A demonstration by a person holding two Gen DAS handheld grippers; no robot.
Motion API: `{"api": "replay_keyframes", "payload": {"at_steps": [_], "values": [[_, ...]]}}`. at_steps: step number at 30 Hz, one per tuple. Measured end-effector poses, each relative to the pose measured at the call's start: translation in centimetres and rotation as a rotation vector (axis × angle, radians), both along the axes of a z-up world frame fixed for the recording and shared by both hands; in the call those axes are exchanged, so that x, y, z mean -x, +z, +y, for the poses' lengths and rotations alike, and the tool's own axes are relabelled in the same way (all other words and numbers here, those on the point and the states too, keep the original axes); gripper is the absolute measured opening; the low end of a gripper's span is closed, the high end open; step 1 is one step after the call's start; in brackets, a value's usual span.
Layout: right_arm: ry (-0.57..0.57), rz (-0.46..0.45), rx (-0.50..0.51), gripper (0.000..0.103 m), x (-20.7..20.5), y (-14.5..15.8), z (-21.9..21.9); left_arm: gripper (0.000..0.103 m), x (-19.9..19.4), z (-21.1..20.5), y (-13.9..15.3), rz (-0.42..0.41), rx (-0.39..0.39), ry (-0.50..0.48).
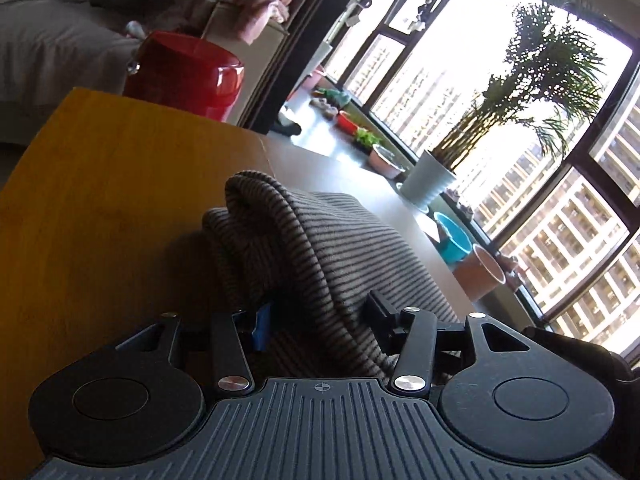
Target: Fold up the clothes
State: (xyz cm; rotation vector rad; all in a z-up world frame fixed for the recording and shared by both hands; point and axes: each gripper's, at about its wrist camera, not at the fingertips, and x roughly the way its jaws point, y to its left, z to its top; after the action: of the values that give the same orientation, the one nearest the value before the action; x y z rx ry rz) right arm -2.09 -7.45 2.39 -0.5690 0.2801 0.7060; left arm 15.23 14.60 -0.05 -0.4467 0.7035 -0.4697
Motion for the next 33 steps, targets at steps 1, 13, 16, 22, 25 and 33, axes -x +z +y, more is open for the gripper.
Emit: {"api": "replay_keyframes", "payload": {"at_steps": [1,13,16,22,25,33], "values": [[-0.003,0.005,-0.022,0.017,-0.1,0.4,0.0,0.054,0.2,0.2,0.1,-0.001,0.012,0.003],[0.070,0.163,-0.081,0.064,-0.8,0.8,-0.8,0.064,0.6,-0.2,-0.5,0.012,-0.054,0.009],[0.021,0.252,-0.187,0.076,-1.5,2.8,-4.8,0.068,0.5,-0.3,-1.3,0.023,-0.062,0.019],[-0.236,0.445,-0.413,0.082,-6.4,2.4,-11.2,0.069,0.7,-0.4,-1.3,0.017,-0.069,0.029],[-0.311,0.593,-0.479,0.082,-9.4,-0.2,-12.7,0.066,1.2,-0.6,-1.2,0.001,-0.086,0.038],[-0.213,0.699,-0.541,0.072,-16.6,-2.4,-8.9,0.062,0.4,0.2,-1.4,-0.014,-0.090,0.092]]}}
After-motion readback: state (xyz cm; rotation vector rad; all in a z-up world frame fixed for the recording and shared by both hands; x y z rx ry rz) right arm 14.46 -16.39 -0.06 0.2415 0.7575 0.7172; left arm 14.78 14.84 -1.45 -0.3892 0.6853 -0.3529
